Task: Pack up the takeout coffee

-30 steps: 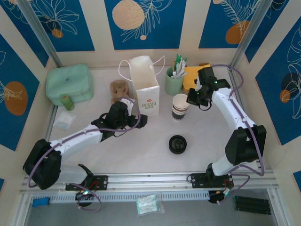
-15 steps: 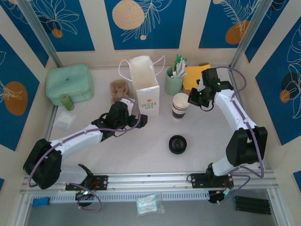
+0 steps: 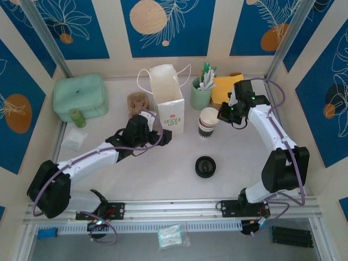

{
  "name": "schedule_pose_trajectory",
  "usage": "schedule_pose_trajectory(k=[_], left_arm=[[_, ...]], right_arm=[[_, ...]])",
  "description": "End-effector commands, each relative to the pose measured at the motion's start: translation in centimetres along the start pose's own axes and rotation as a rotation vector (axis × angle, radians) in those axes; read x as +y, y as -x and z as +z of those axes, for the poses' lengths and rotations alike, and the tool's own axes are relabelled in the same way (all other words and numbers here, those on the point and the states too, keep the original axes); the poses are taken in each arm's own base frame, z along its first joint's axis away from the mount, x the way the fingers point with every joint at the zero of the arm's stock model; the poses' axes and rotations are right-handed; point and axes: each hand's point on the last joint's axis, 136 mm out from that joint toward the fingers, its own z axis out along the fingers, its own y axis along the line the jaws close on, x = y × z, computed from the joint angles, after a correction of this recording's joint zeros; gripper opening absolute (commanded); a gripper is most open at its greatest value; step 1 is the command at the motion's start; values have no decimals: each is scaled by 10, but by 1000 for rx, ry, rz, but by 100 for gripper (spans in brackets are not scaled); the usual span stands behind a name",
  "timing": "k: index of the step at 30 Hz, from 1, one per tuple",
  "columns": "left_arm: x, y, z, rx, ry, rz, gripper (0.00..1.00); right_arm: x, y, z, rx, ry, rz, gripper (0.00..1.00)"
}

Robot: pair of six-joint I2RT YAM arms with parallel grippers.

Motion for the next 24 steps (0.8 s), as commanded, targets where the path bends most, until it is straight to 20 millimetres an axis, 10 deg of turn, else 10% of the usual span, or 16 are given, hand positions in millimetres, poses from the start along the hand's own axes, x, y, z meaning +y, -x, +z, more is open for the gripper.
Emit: schedule_pose_trajectory(k=[1,12,24], left_arm=[[-12,8,0,-3,-36,-7,99],[-19,10,6,9,-59,-25,99],[-22,11,9,15,-69,-36,99]], right_arm=[[4,-3,-2,6,33,-1,0],[22,5,-26,-70,120,-32,0],[7,-6,3,1,105,6,0]])
